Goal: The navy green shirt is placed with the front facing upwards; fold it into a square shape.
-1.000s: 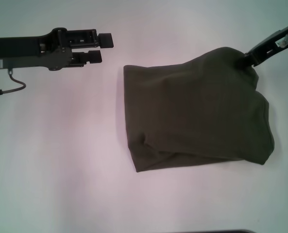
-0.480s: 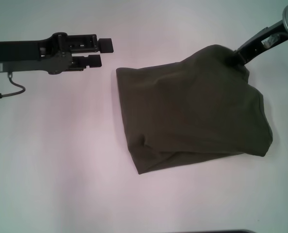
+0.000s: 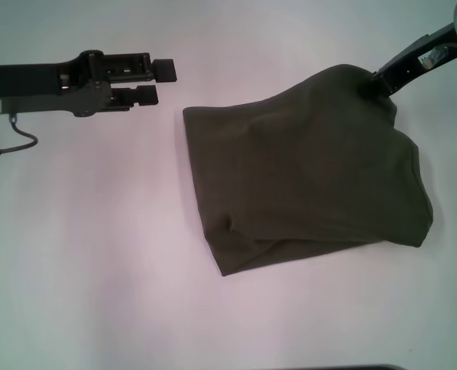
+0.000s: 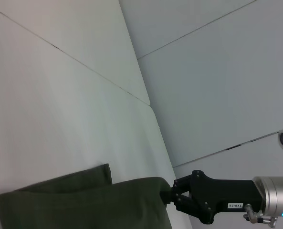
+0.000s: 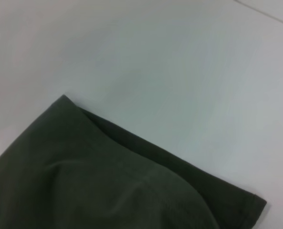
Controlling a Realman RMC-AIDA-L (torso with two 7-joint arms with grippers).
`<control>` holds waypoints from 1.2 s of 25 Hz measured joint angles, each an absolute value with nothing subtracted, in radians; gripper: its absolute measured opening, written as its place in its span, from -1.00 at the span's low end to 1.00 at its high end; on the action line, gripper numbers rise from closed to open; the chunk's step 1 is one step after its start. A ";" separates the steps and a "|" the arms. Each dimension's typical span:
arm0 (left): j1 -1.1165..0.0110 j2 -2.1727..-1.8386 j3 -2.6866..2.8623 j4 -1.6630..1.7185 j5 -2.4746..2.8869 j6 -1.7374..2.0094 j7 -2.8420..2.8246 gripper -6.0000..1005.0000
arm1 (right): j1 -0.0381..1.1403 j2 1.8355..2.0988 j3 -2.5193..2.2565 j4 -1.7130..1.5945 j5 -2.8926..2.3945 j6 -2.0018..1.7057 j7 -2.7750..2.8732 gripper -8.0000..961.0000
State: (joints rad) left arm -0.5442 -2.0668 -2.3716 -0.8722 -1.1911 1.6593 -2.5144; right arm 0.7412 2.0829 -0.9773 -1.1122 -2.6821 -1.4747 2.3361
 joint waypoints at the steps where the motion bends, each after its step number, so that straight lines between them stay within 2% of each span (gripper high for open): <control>1: -0.544 -2.067 -2.372 -0.872 -1.191 1.659 -2.514 0.44 | 0.741 2.083 -0.979 -1.110 -2.689 -1.475 2.338 -0.70; 19: -0.548 -2.064 -2.371 -0.862 -1.193 1.657 -2.513 0.44 | 0.737 2.083 -0.999 -1.098 -2.727 -1.441 2.347 -0.46; 27: -0.551 -2.065 -2.372 -0.862 -1.194 1.656 -2.513 0.44 | 0.737 2.084 -1.024 -1.043 -2.792 -1.387 2.360 0.41; 30: -0.551 -2.066 -2.371 -0.861 -1.193 1.655 -2.513 0.44 | 0.737 2.084 -1.019 -1.038 -2.791 -1.376 2.359 0.41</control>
